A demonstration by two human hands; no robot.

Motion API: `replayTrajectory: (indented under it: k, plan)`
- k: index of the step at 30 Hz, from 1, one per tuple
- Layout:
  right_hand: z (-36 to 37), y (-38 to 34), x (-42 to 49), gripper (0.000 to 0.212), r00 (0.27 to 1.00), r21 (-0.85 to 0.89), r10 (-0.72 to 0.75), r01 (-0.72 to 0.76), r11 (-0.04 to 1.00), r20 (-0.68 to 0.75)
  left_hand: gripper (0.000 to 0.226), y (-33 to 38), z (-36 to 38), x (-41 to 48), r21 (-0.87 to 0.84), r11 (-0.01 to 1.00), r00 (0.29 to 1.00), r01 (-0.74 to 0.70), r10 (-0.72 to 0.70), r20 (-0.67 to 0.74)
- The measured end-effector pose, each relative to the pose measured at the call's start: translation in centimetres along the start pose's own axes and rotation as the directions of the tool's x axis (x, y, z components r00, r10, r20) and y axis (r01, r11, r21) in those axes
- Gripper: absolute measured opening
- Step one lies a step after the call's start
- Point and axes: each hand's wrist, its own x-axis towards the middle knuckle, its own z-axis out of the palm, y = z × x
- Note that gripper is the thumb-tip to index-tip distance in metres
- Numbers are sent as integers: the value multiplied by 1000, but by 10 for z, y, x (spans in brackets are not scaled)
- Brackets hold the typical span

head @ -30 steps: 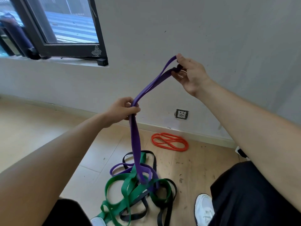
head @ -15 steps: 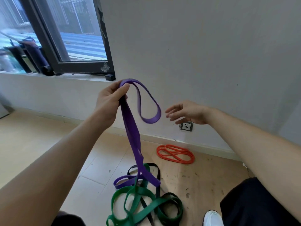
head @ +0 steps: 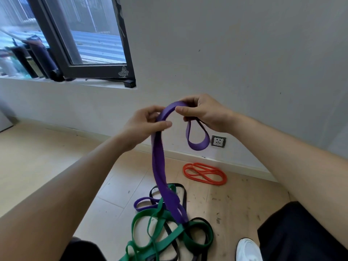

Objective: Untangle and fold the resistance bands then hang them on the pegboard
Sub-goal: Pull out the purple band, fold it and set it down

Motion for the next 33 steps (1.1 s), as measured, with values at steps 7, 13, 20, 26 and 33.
replayTrajectory:
  k: [7,13,20,26,33]
  plan:
    - [-15,-17,4,11,972,118,-96,123,985,-215,27,-26,20,-6,49,995,986,88,-94,137]
    - [-42,-20,3,11,919,265,-43,158,951,-391,37,-43,33,-7,89,985,961,146,-162,224]
    - [-81,15,-7,13,885,358,151,19,934,-441,20,-33,22,2,-41,991,991,128,-126,47]
    - [-96,56,-22,11,932,243,287,-232,942,-220,23,-11,5,10,-270,962,985,43,-86,-149]
    - [-65,43,-17,41,933,-50,356,-354,934,55,22,18,20,21,-364,928,987,-76,19,-159]
